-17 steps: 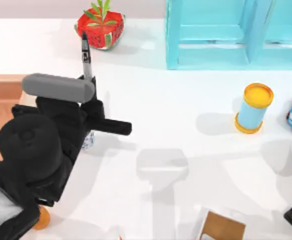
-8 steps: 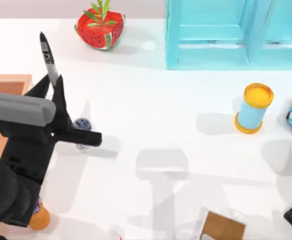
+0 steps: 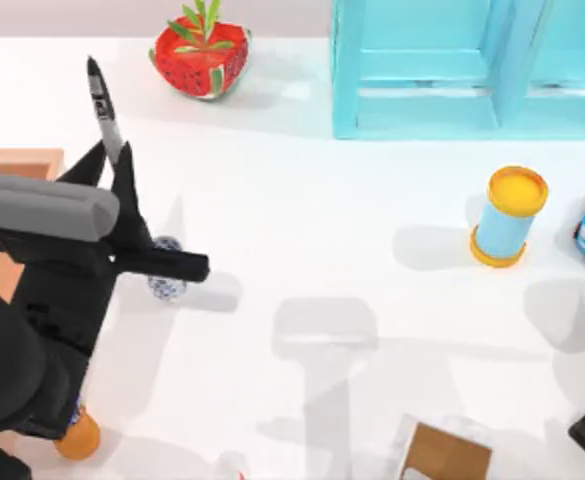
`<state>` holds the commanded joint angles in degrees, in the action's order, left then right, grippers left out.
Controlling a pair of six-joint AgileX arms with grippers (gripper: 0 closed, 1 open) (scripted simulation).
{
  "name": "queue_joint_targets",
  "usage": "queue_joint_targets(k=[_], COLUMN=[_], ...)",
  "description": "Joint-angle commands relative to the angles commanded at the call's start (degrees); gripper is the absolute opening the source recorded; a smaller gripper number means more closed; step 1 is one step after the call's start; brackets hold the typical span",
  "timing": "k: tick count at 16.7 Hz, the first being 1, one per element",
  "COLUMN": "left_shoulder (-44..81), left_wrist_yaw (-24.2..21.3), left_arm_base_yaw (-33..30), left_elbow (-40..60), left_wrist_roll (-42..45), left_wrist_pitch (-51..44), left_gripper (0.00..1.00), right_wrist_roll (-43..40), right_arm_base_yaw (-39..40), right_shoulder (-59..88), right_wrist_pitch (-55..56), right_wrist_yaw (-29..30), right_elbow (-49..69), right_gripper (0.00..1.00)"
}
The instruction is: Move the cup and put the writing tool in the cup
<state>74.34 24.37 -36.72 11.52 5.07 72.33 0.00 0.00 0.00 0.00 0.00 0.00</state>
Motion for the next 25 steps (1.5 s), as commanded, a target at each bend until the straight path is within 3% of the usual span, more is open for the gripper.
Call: queue_joint_targets(k=[6,11,24,25], left_shoulder=[11.6,12.3,12.3,12.3], left_wrist_yaw=[-3.8,-4.1,-4.1,-4.1], left_arm_base_yaw=[3.8,4.0,4.0,4.0], left_elbow=[4.3,4.5,4.5,4.5], left_wrist_roll=[-0.8,-0.8,-0.8,-0.8], left_wrist_pitch=[7.0,7.4,7.4,7.4], left_gripper=[0.00,0.00,0.98,1.00], right_wrist_roll=[0.0,0.0,0.0,0.0], right_arm_base_yaw=[0.0,0.0,0.0,0.0], right_shoulder=[0.0,0.0,0.0,0.0], right_wrist_pitch=[0.0,0.0,0.0,0.0], right_wrist_yaw=[0.0,0.0,0.0,0.0], right_elbow=[0.0,0.0,0.0,0.0], right_gripper=[1.00,1.00,1.00,1.00])
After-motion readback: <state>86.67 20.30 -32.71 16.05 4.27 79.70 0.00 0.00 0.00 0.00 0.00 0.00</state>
